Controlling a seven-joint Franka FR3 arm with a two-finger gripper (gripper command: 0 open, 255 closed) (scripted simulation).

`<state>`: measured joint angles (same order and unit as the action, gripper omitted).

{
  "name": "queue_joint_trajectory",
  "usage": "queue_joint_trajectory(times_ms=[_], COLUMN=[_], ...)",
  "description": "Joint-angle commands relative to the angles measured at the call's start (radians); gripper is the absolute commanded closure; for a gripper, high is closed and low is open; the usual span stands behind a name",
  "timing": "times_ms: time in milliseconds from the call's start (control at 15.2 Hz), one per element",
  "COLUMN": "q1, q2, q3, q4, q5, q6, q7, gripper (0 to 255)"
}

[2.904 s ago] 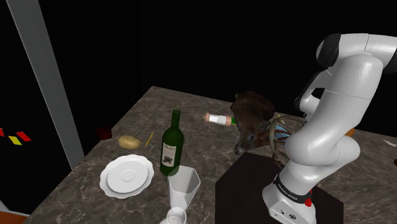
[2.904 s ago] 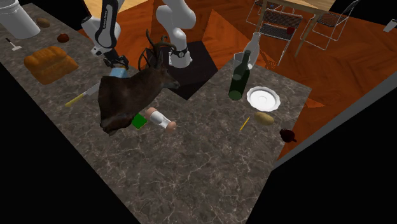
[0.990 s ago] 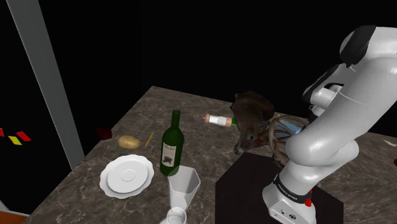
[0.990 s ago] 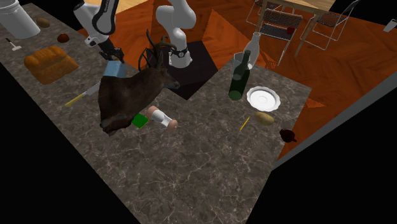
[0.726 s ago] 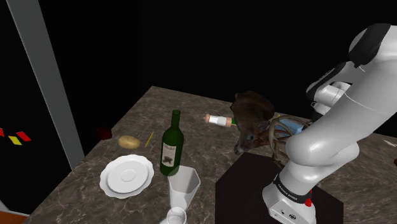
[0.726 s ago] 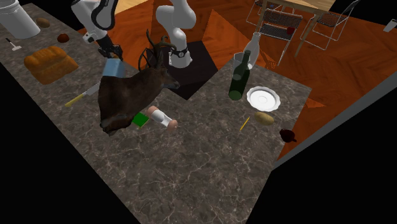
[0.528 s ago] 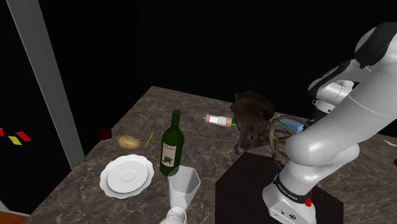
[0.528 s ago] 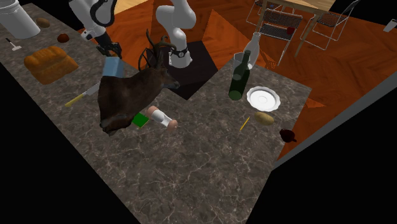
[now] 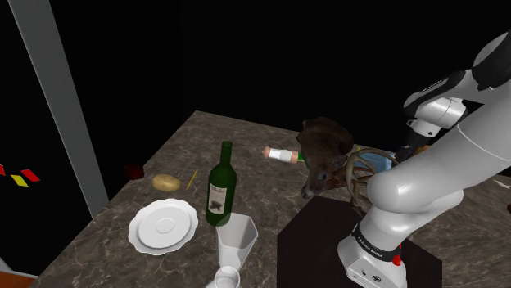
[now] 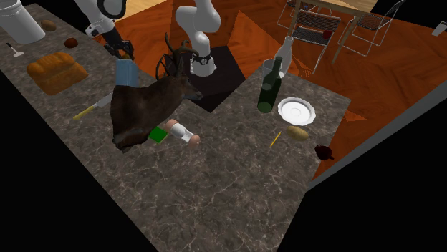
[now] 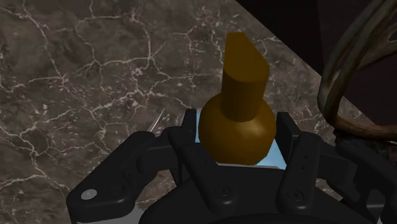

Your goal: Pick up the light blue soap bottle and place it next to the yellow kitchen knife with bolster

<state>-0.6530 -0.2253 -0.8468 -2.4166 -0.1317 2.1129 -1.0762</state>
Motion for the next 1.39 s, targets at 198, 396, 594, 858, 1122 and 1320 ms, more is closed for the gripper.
queue_joint_trajectory(times_ms=[198, 396, 594, 858, 1122, 1320], q1=[-0.006, 0.006, -0.009, -0.112, -0.283, -0.293], q2=[-0.004, 0.113, 0.261, 0.469, 0.654, 0.672], q3=[-0.008, -0.085, -0.141, -0.143, -0.087, -0.072], q4=[0.049, 0.143, 0.248, 0.409, 0.608, 0.59], q5=[-0.003, 0.077, 0.196, 0.365, 0.488, 0.504], q6=[-0.051, -0.06, -0.081, -0.141, -0.226, -0.194], q7=[-0.018, -0.142, -0.287, -0.47, -0.597, -0.607], gripper=[255, 255, 255, 255, 255, 255])
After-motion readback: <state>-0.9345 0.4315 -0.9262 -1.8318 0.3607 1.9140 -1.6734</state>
